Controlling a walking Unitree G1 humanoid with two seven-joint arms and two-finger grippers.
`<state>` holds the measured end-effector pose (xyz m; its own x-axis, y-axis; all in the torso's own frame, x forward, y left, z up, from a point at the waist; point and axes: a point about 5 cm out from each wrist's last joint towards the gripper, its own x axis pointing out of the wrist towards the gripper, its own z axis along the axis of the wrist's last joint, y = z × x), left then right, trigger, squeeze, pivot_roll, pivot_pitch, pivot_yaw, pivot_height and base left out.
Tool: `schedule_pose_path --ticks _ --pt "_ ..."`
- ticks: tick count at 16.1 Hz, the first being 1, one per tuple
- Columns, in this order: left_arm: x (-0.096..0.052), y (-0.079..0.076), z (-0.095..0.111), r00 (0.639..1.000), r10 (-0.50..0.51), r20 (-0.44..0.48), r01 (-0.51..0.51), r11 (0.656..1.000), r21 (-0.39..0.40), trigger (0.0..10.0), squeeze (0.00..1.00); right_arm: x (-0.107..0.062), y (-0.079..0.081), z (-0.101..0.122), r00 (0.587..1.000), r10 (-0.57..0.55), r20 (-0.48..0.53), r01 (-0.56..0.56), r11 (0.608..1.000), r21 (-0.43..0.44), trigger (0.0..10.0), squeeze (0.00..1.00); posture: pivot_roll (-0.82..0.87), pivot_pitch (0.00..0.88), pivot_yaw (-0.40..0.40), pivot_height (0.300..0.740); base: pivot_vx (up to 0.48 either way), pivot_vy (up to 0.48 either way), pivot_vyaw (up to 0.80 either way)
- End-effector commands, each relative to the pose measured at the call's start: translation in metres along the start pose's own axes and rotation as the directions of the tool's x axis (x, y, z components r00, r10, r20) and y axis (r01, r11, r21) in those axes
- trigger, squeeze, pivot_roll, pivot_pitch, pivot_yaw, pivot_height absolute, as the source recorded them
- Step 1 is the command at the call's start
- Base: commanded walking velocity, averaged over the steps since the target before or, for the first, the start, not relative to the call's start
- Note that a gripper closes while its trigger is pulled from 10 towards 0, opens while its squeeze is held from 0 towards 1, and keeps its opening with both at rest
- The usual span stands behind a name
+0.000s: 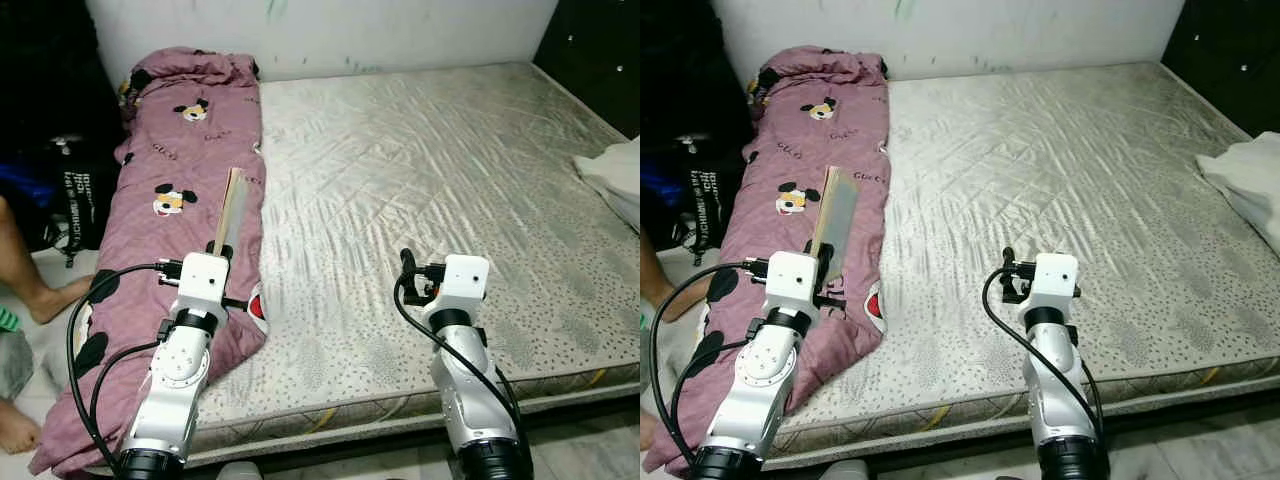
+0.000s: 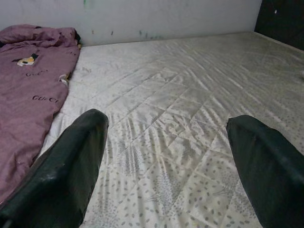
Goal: Clean up the room
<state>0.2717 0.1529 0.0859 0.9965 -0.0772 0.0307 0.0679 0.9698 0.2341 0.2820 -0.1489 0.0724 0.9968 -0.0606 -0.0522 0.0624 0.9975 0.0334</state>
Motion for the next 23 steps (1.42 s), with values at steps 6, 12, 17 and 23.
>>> schedule_pose_path --ticks 6,12,17,23 --pt "0.0056 -0.0004 0.0076 0.999 0.011 0.045 -0.010 1.000 -0.022 10.0 0.00 0.0044 0.0016 -0.0016 1.000 0.003 -0.016 -0.003 1.000 0.002 10.0 0.00 0.02 0.000 0.031 0.740 0.000 0.000 0.27" --pt "0.0080 -0.0030 0.0079 0.999 0.002 0.046 -0.001 1.000 -0.021 10.0 0.00 0.0058 0.0018 -0.0017 1.000 0.005 -0.018 -0.005 1.000 -0.004 10.0 0.00 0.02 0.000 0.031 0.740 0.000 0.000 0.00" --pt "0.0084 -0.0030 0.0071 0.999 -0.002 0.040 0.003 0.999 -0.036 10.0 0.00 0.0060 0.0014 -0.0008 1.000 0.003 -0.015 -0.003 1.000 0.017 10.0 0.00 0.02 0.000 0.033 0.740 0.000 0.000 0.00" --pt "0.0091 -0.0060 0.0080 0.999 -0.025 0.043 0.027 0.999 -0.042 10.0 0.00 0.0067 0.0019 -0.0016 1.000 0.003 -0.021 -0.003 1.000 0.014 10.0 0.00 0.02 0.000 0.033 0.740 0.000 0.000 0.00"
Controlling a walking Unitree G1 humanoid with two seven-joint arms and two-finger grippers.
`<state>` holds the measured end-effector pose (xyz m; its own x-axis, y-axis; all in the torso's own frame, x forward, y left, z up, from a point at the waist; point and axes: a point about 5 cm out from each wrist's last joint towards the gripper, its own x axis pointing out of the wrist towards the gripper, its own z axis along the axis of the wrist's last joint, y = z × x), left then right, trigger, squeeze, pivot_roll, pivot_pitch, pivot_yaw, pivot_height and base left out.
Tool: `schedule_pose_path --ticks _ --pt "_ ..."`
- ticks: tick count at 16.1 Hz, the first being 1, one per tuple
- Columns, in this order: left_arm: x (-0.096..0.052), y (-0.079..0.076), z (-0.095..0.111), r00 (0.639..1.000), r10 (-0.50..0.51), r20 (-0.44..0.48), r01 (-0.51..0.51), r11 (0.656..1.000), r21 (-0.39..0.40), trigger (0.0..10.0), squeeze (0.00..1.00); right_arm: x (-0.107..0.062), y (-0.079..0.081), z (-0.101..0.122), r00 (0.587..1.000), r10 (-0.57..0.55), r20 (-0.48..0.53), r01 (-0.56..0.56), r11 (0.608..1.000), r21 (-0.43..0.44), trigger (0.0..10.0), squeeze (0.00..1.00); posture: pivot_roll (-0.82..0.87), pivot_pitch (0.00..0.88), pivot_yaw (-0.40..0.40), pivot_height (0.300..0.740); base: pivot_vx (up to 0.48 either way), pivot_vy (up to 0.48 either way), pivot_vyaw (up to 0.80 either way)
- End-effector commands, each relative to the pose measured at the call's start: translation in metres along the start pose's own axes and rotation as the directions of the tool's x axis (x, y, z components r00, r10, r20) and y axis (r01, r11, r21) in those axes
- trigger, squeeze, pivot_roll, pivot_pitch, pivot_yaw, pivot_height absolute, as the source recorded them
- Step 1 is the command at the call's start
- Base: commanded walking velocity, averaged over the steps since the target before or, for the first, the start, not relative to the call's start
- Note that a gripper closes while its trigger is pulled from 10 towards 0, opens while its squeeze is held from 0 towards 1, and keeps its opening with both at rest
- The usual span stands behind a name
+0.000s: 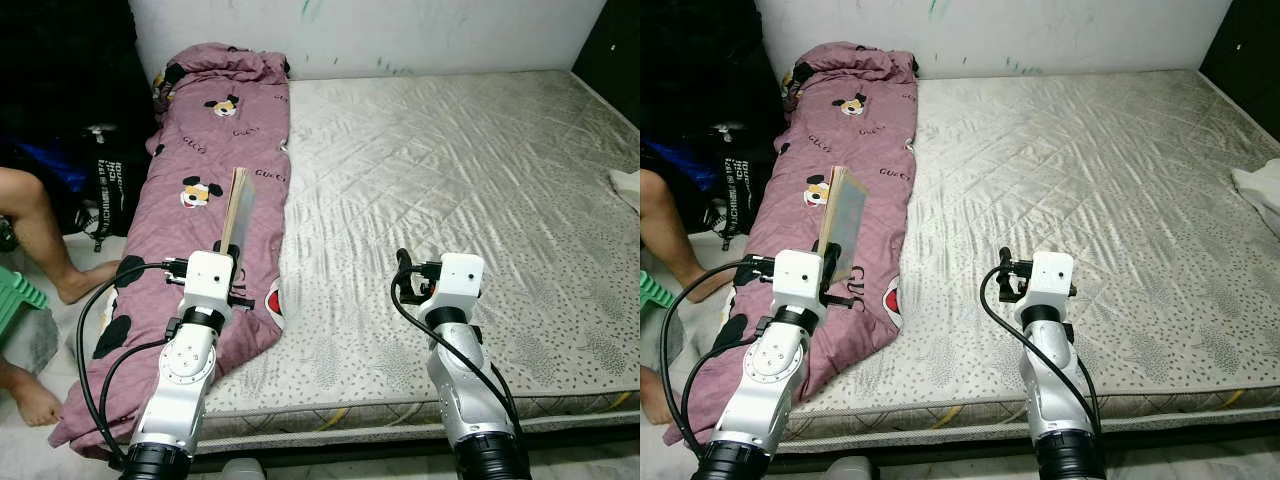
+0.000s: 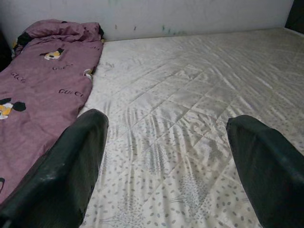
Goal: Clean up the room
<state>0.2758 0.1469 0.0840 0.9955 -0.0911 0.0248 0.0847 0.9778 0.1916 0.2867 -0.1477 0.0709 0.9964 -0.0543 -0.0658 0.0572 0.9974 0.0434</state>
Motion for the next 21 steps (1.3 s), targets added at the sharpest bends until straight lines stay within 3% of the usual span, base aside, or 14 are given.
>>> schedule_pose_path --ticks 1,14,21 --pt "0.0045 -0.0012 0.0089 0.999 -0.017 0.047 0.017 1.000 0.002 10.0 0.00 0.0020 0.0003 -0.0003 1.000 -0.004 -0.009 0.004 1.000 0.003 10.0 0.00 0.02 0.000 0.033 0.740 0.000 0.000 0.00" --pt "0.0057 -0.0018 0.0092 0.998 -0.024 0.050 0.024 1.000 0.000 10.0 0.00 0.0038 0.0002 -0.0013 1.000 -0.008 -0.019 0.008 1.000 -0.007 10.0 0.00 0.02 0.000 0.033 0.740 0.000 -0.371 0.00" --pt "0.0066 -0.0021 0.0100 0.998 -0.008 0.060 0.010 1.000 -0.029 10.0 0.00 0.0047 0.0003 -0.0019 1.000 0.001 -0.020 -0.001 1.000 -0.004 10.0 0.00 0.02 0.000 0.026 0.740 0.000 0.000 0.00"
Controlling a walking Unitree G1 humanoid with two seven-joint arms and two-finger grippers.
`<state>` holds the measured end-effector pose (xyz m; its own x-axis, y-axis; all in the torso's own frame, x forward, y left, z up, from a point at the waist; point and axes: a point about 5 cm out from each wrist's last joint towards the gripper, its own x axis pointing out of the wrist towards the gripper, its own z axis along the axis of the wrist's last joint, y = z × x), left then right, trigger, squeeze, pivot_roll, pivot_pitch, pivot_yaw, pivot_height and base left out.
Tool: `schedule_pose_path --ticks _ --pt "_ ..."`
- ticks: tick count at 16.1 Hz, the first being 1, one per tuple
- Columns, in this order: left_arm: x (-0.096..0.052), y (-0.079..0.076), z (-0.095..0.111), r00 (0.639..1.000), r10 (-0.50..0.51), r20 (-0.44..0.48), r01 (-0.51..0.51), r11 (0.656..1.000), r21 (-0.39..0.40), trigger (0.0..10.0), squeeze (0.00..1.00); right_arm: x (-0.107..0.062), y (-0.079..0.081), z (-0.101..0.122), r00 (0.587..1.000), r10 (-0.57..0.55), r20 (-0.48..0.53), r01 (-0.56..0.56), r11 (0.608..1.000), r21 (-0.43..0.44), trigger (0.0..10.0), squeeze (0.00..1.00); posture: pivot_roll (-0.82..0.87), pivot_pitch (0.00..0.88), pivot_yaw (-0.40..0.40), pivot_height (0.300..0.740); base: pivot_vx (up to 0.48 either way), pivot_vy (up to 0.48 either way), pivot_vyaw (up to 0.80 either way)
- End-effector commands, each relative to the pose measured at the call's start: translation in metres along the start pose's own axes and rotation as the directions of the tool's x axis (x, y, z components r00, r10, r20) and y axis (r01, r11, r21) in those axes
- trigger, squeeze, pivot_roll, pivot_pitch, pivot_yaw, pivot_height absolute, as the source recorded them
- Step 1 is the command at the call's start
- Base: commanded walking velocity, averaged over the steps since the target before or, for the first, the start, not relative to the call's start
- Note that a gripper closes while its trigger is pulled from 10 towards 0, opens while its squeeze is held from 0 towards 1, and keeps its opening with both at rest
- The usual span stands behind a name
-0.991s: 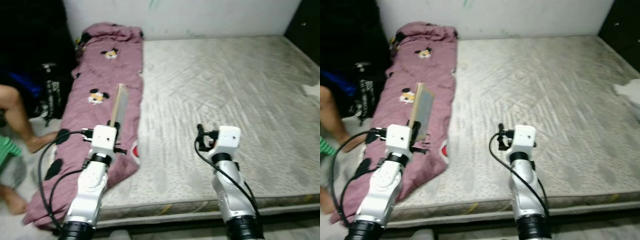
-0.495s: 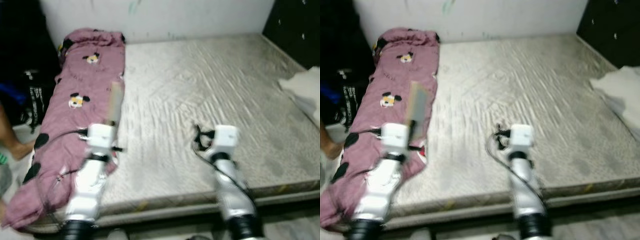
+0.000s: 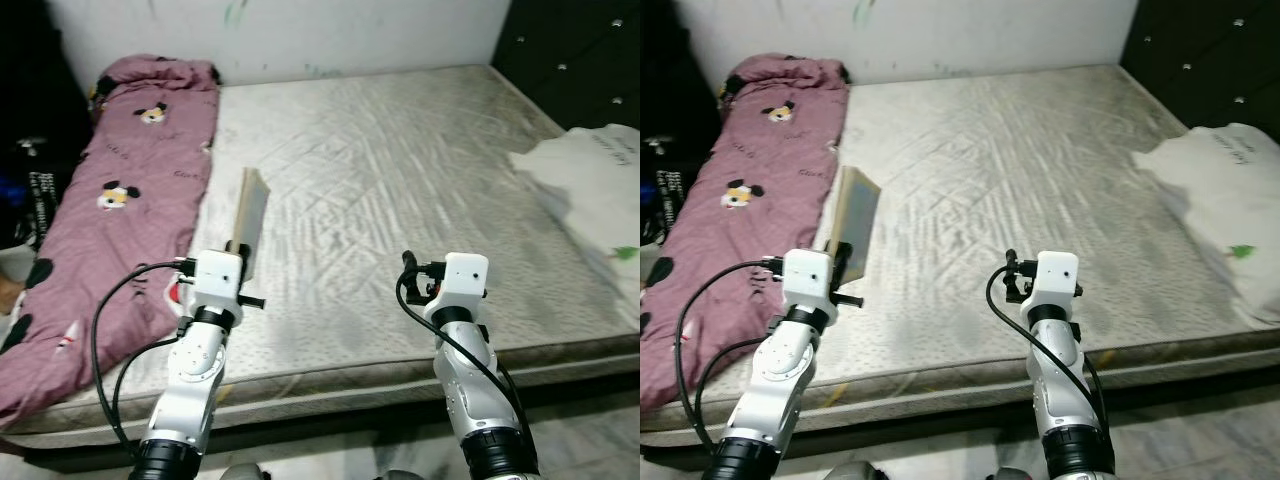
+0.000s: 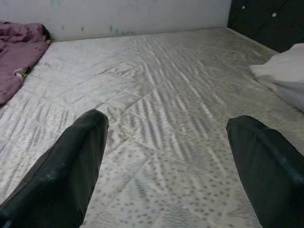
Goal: Clean up the room
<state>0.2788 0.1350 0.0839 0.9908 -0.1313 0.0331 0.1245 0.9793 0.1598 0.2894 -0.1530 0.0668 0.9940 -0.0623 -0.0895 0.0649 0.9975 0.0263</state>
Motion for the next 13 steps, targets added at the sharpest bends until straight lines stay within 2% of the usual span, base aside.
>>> schedule_pose_path --ticks 1,12,13 --pt "0.0028 0.0071 0.0085 0.999 0.015 0.046 -0.016 0.999 0.029 10.0 0.00 0.0014 0.0057 0.0016 1.000 0.011 0.002 -0.011 1.000 0.009 10.0 0.00 0.02 0.000 0.026 0.740 0.000 0.000 0.00" --pt "0.0040 0.0028 0.0091 0.999 -0.017 0.051 0.016 0.999 0.030 10.0 0.00 0.0025 0.0082 0.0012 1.000 0.027 0.002 -0.027 1.000 -0.011 10.0 0.00 0.02 0.000 0.027 0.740 0.000 0.000 0.00" --pt "0.0040 0.0025 0.0092 0.998 -0.019 0.052 0.018 0.999 0.032 10.0 0.00 0.0026 0.0086 0.0012 1.000 0.031 0.001 -0.031 0.999 -0.019 10.0 0.00 0.02 0.000 0.025 0.740 0.000 0.000 0.58"
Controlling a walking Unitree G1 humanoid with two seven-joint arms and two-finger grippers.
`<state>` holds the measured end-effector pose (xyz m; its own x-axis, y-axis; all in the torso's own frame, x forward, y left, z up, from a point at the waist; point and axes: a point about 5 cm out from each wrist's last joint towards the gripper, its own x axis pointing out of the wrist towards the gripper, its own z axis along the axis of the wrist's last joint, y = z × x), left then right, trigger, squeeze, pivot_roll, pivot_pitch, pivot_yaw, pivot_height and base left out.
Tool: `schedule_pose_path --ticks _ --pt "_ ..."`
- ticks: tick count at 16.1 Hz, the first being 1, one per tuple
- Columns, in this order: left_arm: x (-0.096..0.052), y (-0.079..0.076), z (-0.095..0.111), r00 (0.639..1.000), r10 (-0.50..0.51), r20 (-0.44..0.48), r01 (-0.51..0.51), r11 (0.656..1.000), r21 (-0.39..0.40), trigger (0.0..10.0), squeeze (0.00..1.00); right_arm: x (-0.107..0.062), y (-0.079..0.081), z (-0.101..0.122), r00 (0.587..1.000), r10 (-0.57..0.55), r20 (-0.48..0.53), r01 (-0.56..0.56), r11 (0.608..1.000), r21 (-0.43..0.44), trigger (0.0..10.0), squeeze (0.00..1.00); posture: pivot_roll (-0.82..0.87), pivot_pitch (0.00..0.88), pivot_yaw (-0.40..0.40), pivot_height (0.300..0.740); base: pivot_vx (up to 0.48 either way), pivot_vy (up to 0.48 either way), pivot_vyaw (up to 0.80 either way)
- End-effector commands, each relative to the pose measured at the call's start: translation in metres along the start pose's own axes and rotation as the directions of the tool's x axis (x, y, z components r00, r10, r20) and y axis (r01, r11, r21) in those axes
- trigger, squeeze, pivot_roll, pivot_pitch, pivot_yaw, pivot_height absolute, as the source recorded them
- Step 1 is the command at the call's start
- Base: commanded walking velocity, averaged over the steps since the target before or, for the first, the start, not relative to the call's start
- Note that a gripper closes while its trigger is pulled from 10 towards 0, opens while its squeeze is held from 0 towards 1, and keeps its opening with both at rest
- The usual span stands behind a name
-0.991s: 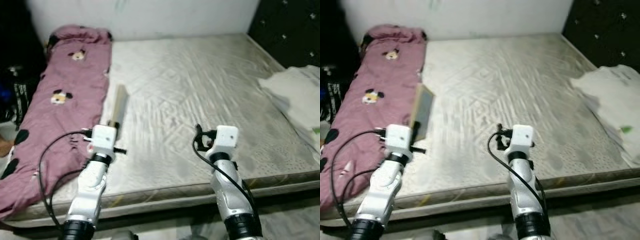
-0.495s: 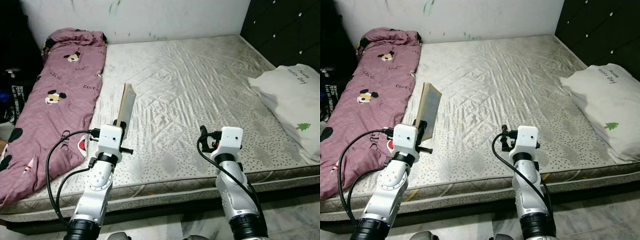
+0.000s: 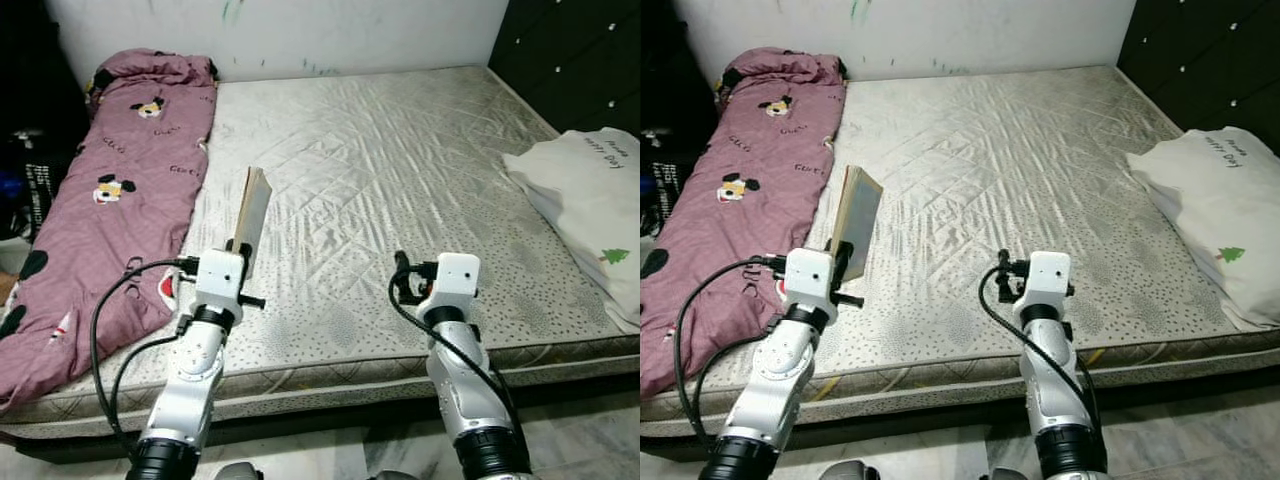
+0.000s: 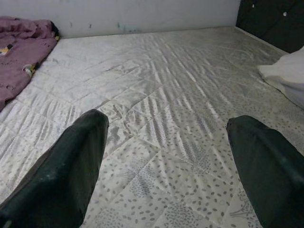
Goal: Clean up the room
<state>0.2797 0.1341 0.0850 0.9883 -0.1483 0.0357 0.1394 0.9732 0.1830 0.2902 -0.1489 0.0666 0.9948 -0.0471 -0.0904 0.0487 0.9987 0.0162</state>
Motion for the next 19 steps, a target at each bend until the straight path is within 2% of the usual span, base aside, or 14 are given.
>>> schedule_pose_path --ticks 1,4,17,19 --pt "0.0028 0.0030 0.0081 0.999 -0.004 0.047 0.003 1.000 0.008 10.0 0.00 0.0022 0.0044 0.0014 1.000 0.016 0.001 -0.016 1.000 -0.014 10.0 0.00 0.02 0.000 0.023 0.740 0.000 0.000 0.80" --pt "0.0027 0.0024 0.0076 0.999 -0.006 0.041 0.006 1.000 0.004 10.0 0.00 0.0019 0.0043 0.0016 1.000 0.013 0.000 -0.013 1.000 -0.009 10.0 0.00 0.02 0.000 0.022 0.740 0.000 0.000 0.69" --pt "0.0035 -0.0004 0.0077 0.999 -0.030 0.038 0.031 1.000 -0.007 10.0 0.00 0.0025 0.0038 0.0022 1.000 0.014 0.003 -0.013 1.000 -0.013 10.0 0.00 0.02 0.000 0.023 0.740 0.000 0.000 0.03" --pt "0.0037 -0.0004 0.0079 0.999 -0.033 0.039 0.033 0.999 -0.008 10.0 0.00 0.0026 0.0040 0.0023 1.000 0.013 0.003 -0.013 1.000 -0.010 10.0 0.00 0.02 0.000 0.024 0.740 0.000 -0.319 0.22"
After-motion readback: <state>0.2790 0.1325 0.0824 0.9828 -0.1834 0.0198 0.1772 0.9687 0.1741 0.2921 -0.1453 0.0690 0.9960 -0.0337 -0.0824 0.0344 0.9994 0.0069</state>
